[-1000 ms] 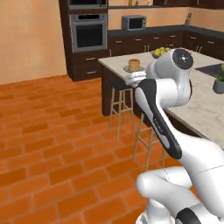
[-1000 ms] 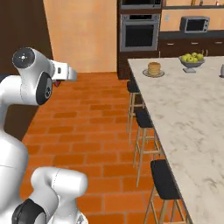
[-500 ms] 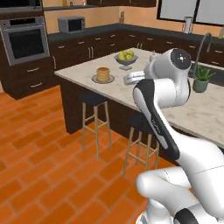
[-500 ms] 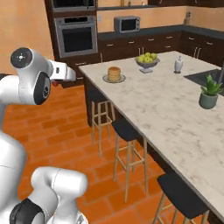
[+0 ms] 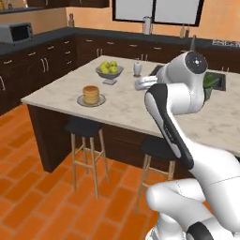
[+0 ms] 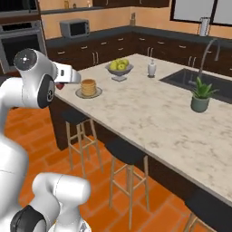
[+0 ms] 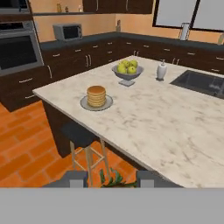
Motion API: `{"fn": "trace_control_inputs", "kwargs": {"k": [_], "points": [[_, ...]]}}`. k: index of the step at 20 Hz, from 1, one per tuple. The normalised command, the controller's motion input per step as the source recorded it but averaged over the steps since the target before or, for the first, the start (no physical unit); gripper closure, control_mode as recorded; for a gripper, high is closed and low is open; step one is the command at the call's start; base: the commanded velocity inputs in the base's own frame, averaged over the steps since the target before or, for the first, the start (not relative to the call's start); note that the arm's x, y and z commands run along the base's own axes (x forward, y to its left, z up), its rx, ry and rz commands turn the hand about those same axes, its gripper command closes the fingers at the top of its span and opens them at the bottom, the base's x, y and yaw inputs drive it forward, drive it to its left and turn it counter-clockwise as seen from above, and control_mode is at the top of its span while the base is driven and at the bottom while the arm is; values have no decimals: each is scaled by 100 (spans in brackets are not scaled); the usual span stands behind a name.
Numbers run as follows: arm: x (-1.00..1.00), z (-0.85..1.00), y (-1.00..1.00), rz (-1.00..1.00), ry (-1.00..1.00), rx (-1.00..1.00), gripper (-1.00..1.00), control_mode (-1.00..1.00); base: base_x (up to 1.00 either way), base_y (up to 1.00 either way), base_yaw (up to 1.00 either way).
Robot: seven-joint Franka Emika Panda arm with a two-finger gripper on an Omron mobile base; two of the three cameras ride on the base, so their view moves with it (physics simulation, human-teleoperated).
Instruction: Take the strawberry from the fridge and place it on top of the pancake, located on the dining counter.
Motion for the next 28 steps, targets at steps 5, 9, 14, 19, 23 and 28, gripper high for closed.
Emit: {"fn": "trace_control_inputs", "kwargs": {"k": [5, 9, 14, 19, 23, 28], "points": [[0, 0, 0, 0, 0, 0, 100, 100, 98, 100, -31], [0, 0, 0, 0, 0, 0, 100, 100, 98, 100, -34], [0, 0, 0, 0, 0, 0, 100, 100, 100, 100, -40], [0, 0, 0, 0, 0, 0, 100, 100, 76, 100, -40], [0, 0, 0, 0, 0, 0, 100, 100, 94, 97, -57], [0, 0, 0, 0, 0, 0, 100, 100, 100, 69, -51]]}}
